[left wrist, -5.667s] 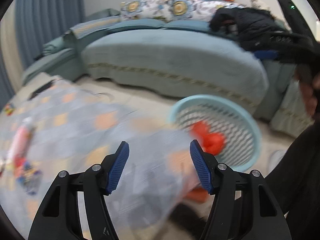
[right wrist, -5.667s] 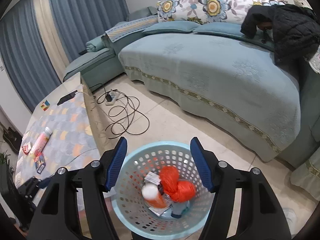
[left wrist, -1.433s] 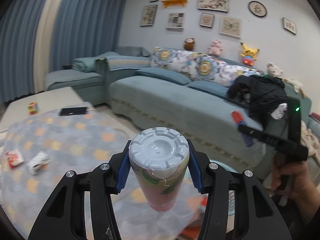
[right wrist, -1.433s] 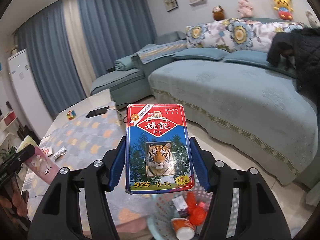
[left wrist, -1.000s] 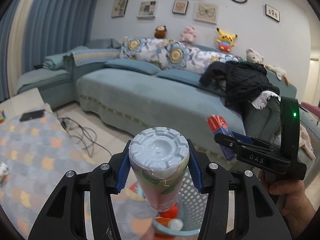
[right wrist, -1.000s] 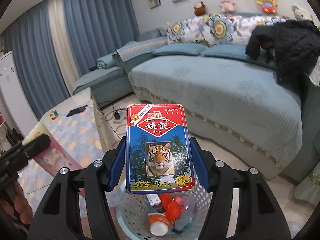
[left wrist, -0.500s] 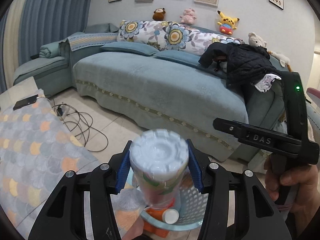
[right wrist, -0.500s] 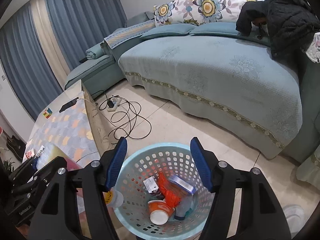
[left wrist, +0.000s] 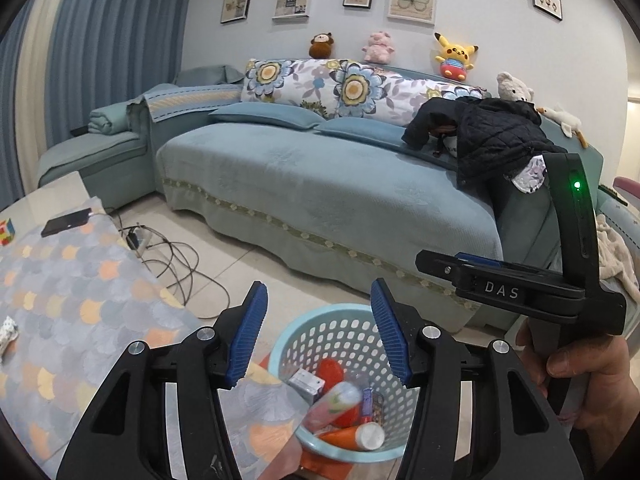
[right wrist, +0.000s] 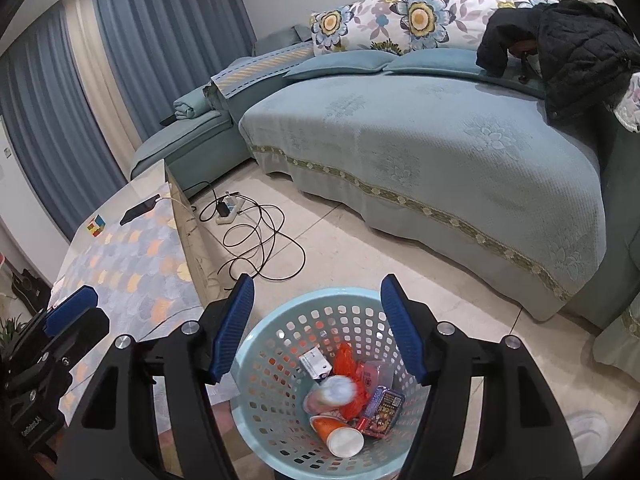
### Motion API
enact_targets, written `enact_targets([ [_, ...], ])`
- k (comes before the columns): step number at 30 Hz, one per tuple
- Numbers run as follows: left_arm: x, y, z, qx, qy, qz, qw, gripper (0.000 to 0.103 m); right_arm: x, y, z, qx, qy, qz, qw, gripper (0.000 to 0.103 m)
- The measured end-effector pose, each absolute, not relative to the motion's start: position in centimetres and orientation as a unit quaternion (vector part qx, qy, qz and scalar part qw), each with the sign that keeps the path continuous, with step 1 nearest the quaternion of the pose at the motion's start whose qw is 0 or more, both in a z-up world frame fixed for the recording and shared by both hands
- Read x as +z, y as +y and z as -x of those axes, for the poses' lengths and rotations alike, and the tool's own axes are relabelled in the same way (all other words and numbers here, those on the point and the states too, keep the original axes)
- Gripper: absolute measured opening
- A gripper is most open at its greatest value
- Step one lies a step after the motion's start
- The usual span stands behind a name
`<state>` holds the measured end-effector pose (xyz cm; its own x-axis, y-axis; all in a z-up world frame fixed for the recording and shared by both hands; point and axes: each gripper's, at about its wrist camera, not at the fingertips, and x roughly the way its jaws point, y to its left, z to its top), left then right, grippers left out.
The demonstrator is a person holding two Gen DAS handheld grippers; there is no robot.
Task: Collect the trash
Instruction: 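Move both tools back to the table toward the panda cup and polka-dot paper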
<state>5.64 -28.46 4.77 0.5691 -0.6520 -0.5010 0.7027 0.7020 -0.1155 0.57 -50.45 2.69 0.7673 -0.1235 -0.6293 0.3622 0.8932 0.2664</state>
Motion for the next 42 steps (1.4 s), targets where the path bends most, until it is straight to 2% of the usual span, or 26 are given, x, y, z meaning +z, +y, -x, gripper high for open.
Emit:
enact_targets([
  [3, 4.7, -27.7, -5.8, -0.378, 0.265, -0.045, 0.886, 0.052, 3.1, -49.9, -0.8, -0.135, 0.309, -0.184, 0.923, 0.062],
  [10, 3.7, -24.4, -6.2, -0.35, 0.272, -0.072, 0.894, 0.06, 4.4, -47.4, -1.3, -0.158, 0.289, -0.129, 0.935, 0.062],
  [17, 2.3, -17.9, -6.7, -0.303, 0.274, -0.131, 0.903, 0.062, 5.1, -44.4, -2.4, -0.153, 0.284, -0.09, 0.942, 0.063],
  [21, 1.8, -13.2, -7.7, -0.273, 0.287, -0.148, 0.906, 0.067, 5.4, -42.6, -3.3, -0.145, 0.279, -0.075, 0.946, 0.064],
  [24, 1.6, -10.4, -8.3, -0.249, 0.287, -0.165, 0.91, 0.068, 5.7, -40.9, -4.1, -0.136, 0.275, -0.068, 0.949, 0.064],
  [32, 2.3, -3.6, -10.5, -0.182, 0.313, -0.082, 0.928, 0.073, 7.1, -33.8, -7.4, -0.073, 0.263, -0.061, 0.96, 0.071],
  [42, 2.7, 6.5, -13.8, -0.056, 0.314, -0.025, 0.948, 0.074, 8.0, -17.7, -14.5, 0.102, 0.284, 0.012, 0.953, 0.071],
])
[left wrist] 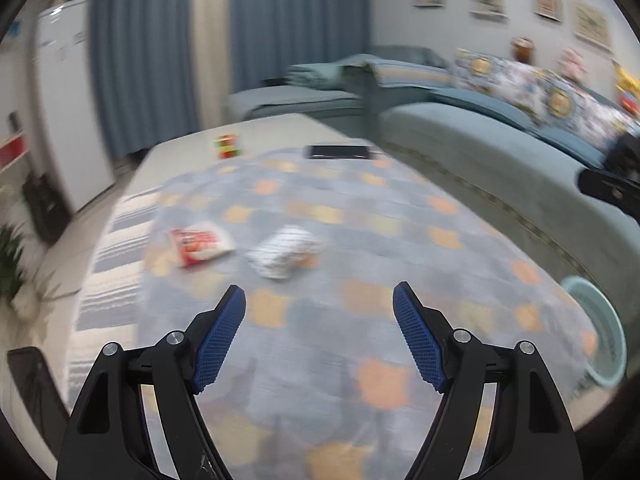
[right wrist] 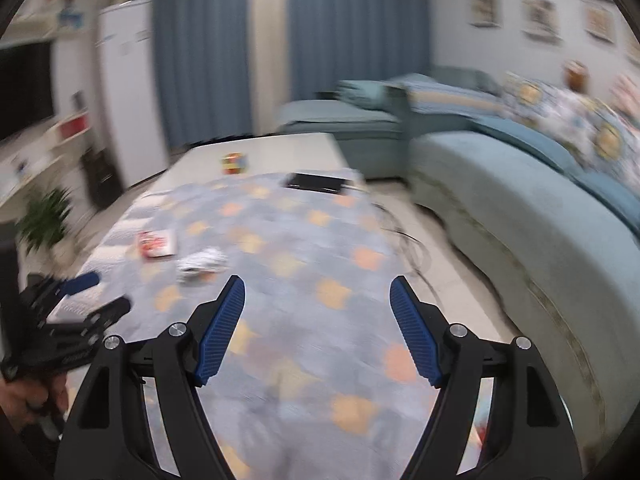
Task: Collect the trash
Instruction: 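Move both tools back to the table toward the panda cup and polka-dot paper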
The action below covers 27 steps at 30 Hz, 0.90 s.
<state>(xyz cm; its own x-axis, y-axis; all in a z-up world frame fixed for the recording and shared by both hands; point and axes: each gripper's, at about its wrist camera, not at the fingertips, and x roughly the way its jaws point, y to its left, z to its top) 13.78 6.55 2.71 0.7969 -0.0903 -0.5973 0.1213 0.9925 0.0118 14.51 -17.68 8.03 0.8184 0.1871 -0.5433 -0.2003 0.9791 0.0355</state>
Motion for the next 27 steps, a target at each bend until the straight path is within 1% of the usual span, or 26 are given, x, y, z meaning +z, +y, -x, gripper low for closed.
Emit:
enact_targets([
  [3, 2.3, 10.8, -16.9, -0.005, 0.324, 0.006, 0.946, 0.075, 7.8, -13.9, -17.6, 0.144, 0.297, 0.006, 0.944, 0.071],
  [8, 0.7, 15.4, -21.9, 0.041, 0.349, 0.075, 0.933, 0.075, 5.2, -10.6, -22.6, 0.162, 0.344, -0.02, 0.924, 0.071],
  [12, 0.4, 15.4, -25.3, 0.03, 0.323, 0.046, 0.945, 0.075, 2.1, -9.4, -25.9, 0.145, 0.372, -0.022, 0.917, 0.071],
  [15, -0.4, 15.5, -28.5, 0.041, 0.326, 0.037, 0.944, 0.075, 0.3, -8.9, -27.3, 0.14, 0.396, -0.039, 0.907, 0.071],
  [21, -3.3, 15.8, -32.8, 0.087, 0.346, 0.003, 0.934, 0.075, -0.9, -6.0, -28.6, 0.155, 0.369, -0.014, 0.916, 0.071],
  [23, -4.3, 15.7, -33.6, 0.1, 0.35, -0.014, 0.931, 0.076, -1.6, -5.1, -29.0, 0.16, 0.375, -0.022, 0.913, 0.071],
  [24, -4.5, 15.6, -33.9, 0.104, 0.353, -0.026, 0.929, 0.078, -2.2, -4.4, -29.3, 0.163, 0.383, -0.031, 0.909, 0.071],
  [27, -4.9, 16.2, -34.5, 0.107, 0.366, -0.023, 0.924, 0.079, -3.1, -2.4, -29.9, 0.17, 0.387, -0.039, 0.906, 0.071],
])
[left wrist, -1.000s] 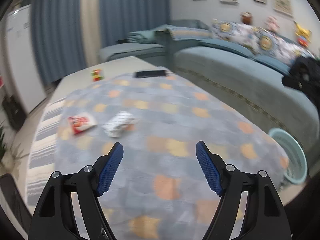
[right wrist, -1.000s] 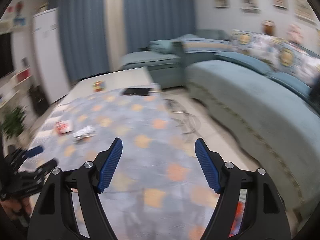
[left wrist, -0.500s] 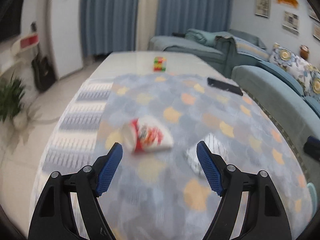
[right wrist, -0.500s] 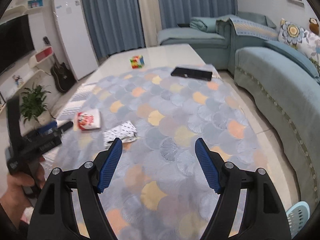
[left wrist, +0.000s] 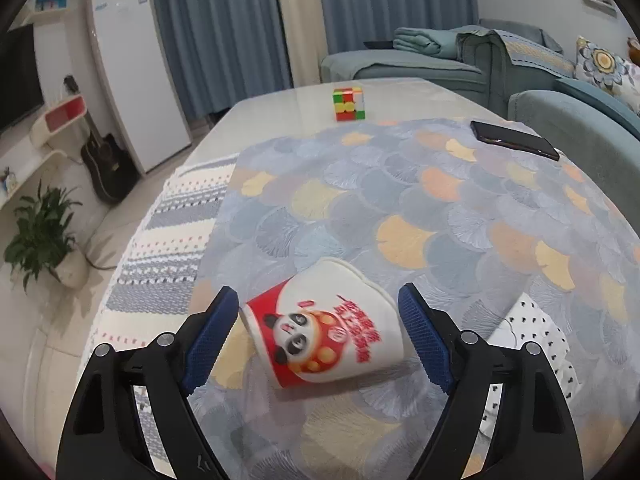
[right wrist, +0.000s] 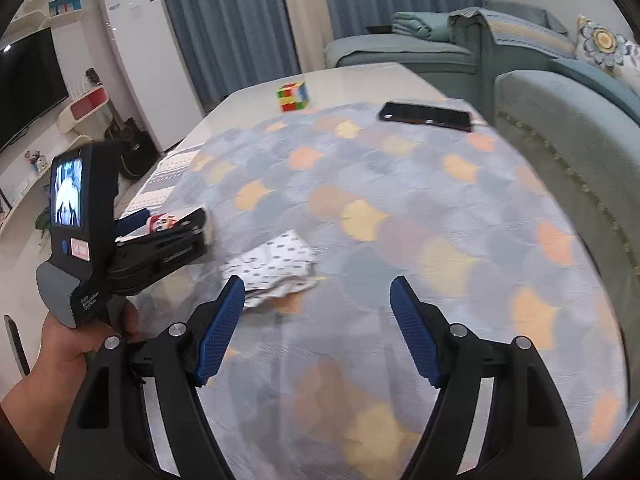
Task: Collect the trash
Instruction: 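Move both tools back to the table toward the panda cup and polka-dot paper, then grasp the red panda paper cup with the left tool while the right tool grasps the polka-dot paper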
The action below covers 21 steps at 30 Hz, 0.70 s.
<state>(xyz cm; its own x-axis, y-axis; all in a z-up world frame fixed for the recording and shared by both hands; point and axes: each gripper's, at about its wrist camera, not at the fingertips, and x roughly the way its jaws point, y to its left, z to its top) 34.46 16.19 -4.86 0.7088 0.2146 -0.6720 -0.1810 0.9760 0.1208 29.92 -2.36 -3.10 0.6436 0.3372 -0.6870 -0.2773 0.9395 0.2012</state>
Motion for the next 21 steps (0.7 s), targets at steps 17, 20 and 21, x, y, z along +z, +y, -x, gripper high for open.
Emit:
enact_targets([
  [17, -6.1, 19.9, -33.9, 0.095, 0.392, 0.084, 0.911, 0.059, -8.0, 3.2, -34.5, 0.145, 0.436, -0.026, 0.888, 0.071],
  [20, -6.0, 19.8, -34.0, 0.097, 0.392, 0.081, 0.911, 0.058, -8.0, 3.5, -35.2, 0.148, 0.434, -0.038, 0.888, 0.072],
  [21, -6.0, 19.7, -34.0, 0.097, 0.392, 0.079, 0.911, 0.058, -8.2, 3.8, -35.5, 0.146, 0.436, -0.036, 0.888, 0.073],
])
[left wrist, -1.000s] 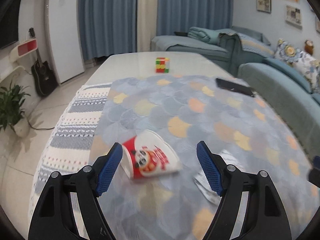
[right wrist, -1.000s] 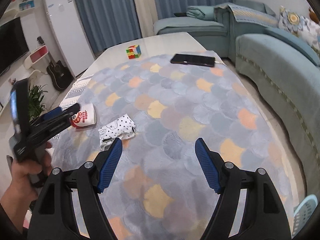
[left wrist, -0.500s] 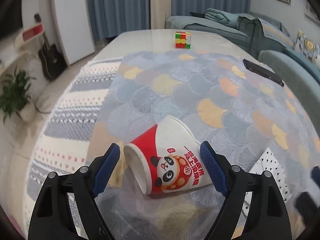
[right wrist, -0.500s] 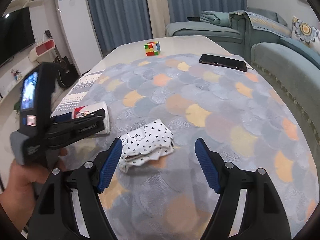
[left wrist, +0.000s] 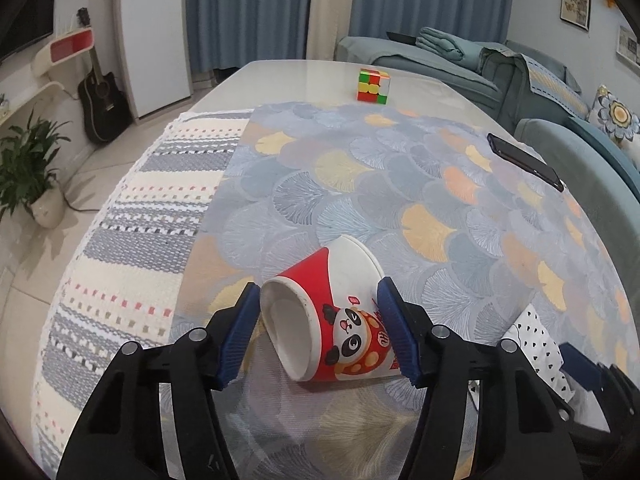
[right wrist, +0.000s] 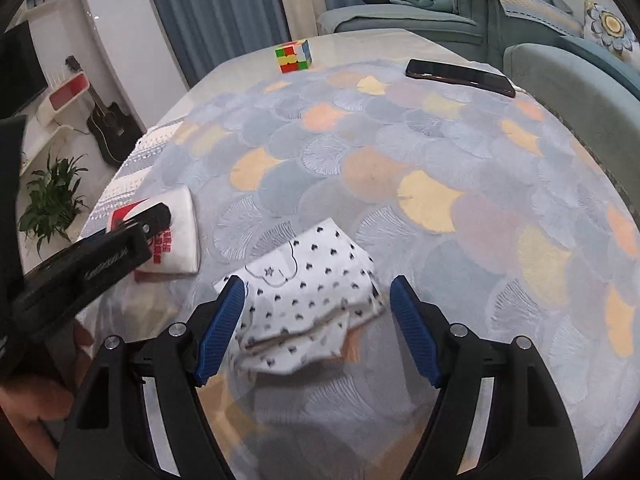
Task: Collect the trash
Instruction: 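Grasp the red panda paper cup with the left tool while the right tool grasps the polka-dot paper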
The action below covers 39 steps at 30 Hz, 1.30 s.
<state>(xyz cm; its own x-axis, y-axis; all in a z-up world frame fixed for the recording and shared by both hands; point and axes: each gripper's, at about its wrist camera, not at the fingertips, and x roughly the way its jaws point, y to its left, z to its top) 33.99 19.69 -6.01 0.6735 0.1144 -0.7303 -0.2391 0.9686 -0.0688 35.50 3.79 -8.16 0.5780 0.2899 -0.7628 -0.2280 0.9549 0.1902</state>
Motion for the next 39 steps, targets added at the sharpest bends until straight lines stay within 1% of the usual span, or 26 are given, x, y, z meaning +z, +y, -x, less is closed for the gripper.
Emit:
enact_targets([
  [2, -6.1, 19.8, -34.1, 0.097, 0.393, 0.08, 0.911, 0.058, -8.2, 4.3, -35.9, 0.146, 0.437, -0.034, 0.887, 0.083],
  [4, -6.1, 19.8, -34.1, 0.098, 0.394, 0.08, 0.91, 0.058, -8.3, 5.2, -36.3, 0.143, 0.442, -0.019, 0.885, 0.091],
  [7, -6.1, 19.6, -34.2, 0.1, 0.395, 0.075, 0.91, 0.058, -8.6, 6.6, -36.3, 0.12, 0.449, 0.029, 0.885, 0.091],
  [8, -6.1, 19.6, -34.2, 0.101, 0.395, 0.074, 0.91, 0.058, -8.7, 6.9, -36.3, 0.116, 0.449, 0.036, 0.885, 0.089],
  [9, -6.0, 19.6, -34.2, 0.102, 0.395, 0.073, 0.91, 0.058, -8.7, 6.9, -36.3, 0.111, 0.449, 0.038, 0.886, 0.087],
  [11, -6.1, 19.6, -34.3, 0.103, 0.395, 0.071, 0.91, 0.058, -8.5, 6.6, -36.2, 0.101, 0.443, 0.036, 0.89, 0.07],
  [13, -6.1, 19.5, -34.2, 0.104, 0.395, 0.071, 0.91, 0.058, -8.4, 6.3, -36.1, 0.101, 0.439, 0.038, 0.892, 0.06],
  [14, -6.1, 19.5, -34.2, 0.103, 0.395, 0.071, 0.91, 0.058, -8.3, 6.2, -36.0, 0.103, 0.438, 0.039, 0.892, 0.052],
  [16, -6.1, 19.5, -34.2, 0.103, 0.395, 0.071, 0.91, 0.058, -8.2, 5.9, -35.9, 0.103, 0.434, 0.041, 0.894, 0.044],
  [18, -6.1, 19.5, -34.3, 0.104, 0.395, 0.07, 0.91, 0.058, -8.1, 5.7, -35.9, 0.105, 0.433, 0.042, 0.894, 0.038],
  [23, -6.1, 19.5, -34.3, 0.104, 0.395, 0.07, 0.91, 0.058, -7.8, 5.0, -36.0, 0.096, 0.426, 0.038, 0.899, 0.014],
  [25, -5.9, 19.5, -34.1, 0.107, 0.389, 0.068, 0.912, 0.058, -7.7, 4.7, -36.0, 0.099, 0.425, 0.035, 0.899, 0.012],
  [28, -5.3, 19.2, -33.5, 0.109, 0.374, 0.061, 0.919, 0.055, -7.6, 4.6, -35.9, 0.102, 0.422, 0.037, 0.9, 0.009],
  [35, -3.9, 17.1, -32.5, 0.11, 0.343, -0.002, 0.933, 0.051, -6.5, 4.4, -35.3, 0.105, 0.412, 0.048, 0.904, 0.006],
  [39, -2.9, 17.5, -32.2, 0.102, 0.341, 0.017, 0.934, 0.047, -5.6, 3.5, -35.0, 0.099, 0.401, 0.047, 0.909, 0.006],
])
